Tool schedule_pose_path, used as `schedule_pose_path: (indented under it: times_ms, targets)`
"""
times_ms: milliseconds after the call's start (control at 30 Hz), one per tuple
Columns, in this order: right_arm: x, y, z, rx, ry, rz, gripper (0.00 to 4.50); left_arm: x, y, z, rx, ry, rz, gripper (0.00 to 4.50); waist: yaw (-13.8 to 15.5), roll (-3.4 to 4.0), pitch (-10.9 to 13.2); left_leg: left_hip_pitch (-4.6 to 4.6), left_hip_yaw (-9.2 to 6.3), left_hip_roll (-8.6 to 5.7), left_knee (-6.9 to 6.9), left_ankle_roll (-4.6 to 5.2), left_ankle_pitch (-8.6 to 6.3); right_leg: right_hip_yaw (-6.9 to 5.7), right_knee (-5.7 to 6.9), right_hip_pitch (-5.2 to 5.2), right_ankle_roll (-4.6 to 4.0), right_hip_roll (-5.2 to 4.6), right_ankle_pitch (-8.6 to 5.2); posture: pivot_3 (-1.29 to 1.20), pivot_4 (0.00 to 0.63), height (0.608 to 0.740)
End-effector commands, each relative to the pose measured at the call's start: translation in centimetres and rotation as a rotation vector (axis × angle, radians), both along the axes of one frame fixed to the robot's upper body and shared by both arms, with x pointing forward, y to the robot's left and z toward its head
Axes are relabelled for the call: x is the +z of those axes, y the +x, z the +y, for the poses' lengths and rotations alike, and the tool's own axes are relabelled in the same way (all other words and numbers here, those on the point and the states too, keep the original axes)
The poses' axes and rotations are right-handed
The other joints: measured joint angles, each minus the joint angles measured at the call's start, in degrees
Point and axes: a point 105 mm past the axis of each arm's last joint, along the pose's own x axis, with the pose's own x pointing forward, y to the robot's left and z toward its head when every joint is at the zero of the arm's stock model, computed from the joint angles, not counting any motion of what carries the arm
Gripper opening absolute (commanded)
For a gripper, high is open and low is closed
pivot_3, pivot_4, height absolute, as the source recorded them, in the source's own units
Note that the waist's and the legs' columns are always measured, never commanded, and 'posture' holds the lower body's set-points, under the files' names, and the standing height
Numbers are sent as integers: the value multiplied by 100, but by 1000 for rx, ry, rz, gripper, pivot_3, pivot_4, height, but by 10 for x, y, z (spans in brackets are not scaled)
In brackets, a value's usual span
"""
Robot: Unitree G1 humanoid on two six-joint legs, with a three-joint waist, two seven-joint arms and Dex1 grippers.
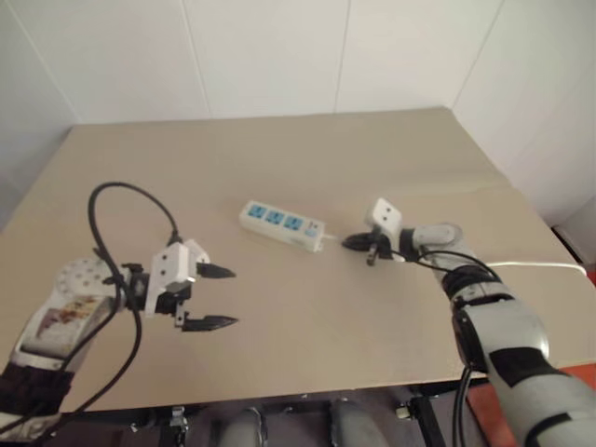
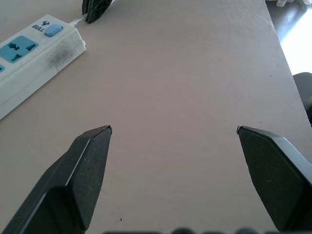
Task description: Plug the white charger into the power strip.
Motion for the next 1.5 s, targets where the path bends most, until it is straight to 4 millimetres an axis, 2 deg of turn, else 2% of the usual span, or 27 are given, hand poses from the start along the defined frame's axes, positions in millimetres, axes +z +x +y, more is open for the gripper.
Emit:
schedule_pose_path:
  times_ms: [33, 133, 300, 367, 467, 600, 800, 900, 1100, 1267, 1500]
  targets:
    - [1, -11, -10, 38, 11, -56, 26, 7, 2, 1, -9, 15, -41, 4500, 16, -1, 0, 0, 0, 0, 0, 0, 0, 0, 1, 0, 0, 0, 0, 0, 150, 740]
    - [4, -35, -18, 78, 49, -143, 26, 7, 1, 3, -2, 10, -37, 4500, 86, -1, -1, -6, -6, 2, 1, 0, 0, -4, 0, 1, 5, -3, -2, 0, 150, 740]
    - [5, -85, -34, 75, 34, -133, 26, 5, -1, 6, 6, 10, -27, 4500, 168, 0, -1, -14, -5, -2, 5, 2, -1, 1, -2, -2, 15, -13, -7, 0, 150, 740]
    - [2, -96, -36, 27, 28, -135, 26, 5, 0, 7, 8, 11, -25, 4500, 169, -1, -1, -11, -2, -2, 8, 2, -1, 5, -2, 3, 17, -11, -7, 0, 150, 740]
    - [0, -98, -35, -72, 110, -104, 26, 7, 4, 7, 2, 10, -27, 4500, 115, -2, -1, 9, 8, -4, 8, 2, -1, 20, 12, 9, 18, 0, -7, 0, 150, 740]
    - [5, -105, -28, -85, 162, -113, 1242, 12, 7, 7, -3, 7, -37, 4500, 114, -2, -1, 21, 17, -3, 8, 3, 0, 32, 29, 8, 18, 10, -8, 0, 150, 740]
    - [20, -113, -35, -161, 301, -141, 3290, 14, 9, 12, 0, 14, -47, 4500, 153, -3, -1, 7, 15, -6, 8, 3, -1, 32, 18, 4, 23, 3, -11, 0, 150, 740]
    - [24, -121, -32, -138, 349, -129, 4345, 15, 9, 13, -1, 15, -46, 4500, 154, -3, -1, 5, 15, -7, 8, 3, -1, 31, 14, 5, 24, -1, -11, 0, 150, 740]
    - [23, -132, -3, -43, 407, -123, 4432, 14, 10, 12, -4, 18, -45, 4500, 119, -5, -2, 10, 17, -4, 8, 3, -1, 34, 17, 6, 24, 5, -11, 0, 150, 740]
    - [15, -127, 20, 4, 389, -118, 4432, 14, 9, 11, -2, 24, -44, 4500, 134, -5, -2, 9, 17, -6, 8, 3, -1, 34, 18, 4, 25, 5, -12, 0, 150, 740]
    - [14, -104, 27, -27, 374, -169, 4432, 14, 5, 12, 10, 26, -41, 4500, 137, -6, -3, 10, 17, -6, 8, 3, -1, 33, 18, 3, 25, 5, -12, 0, 150, 740]
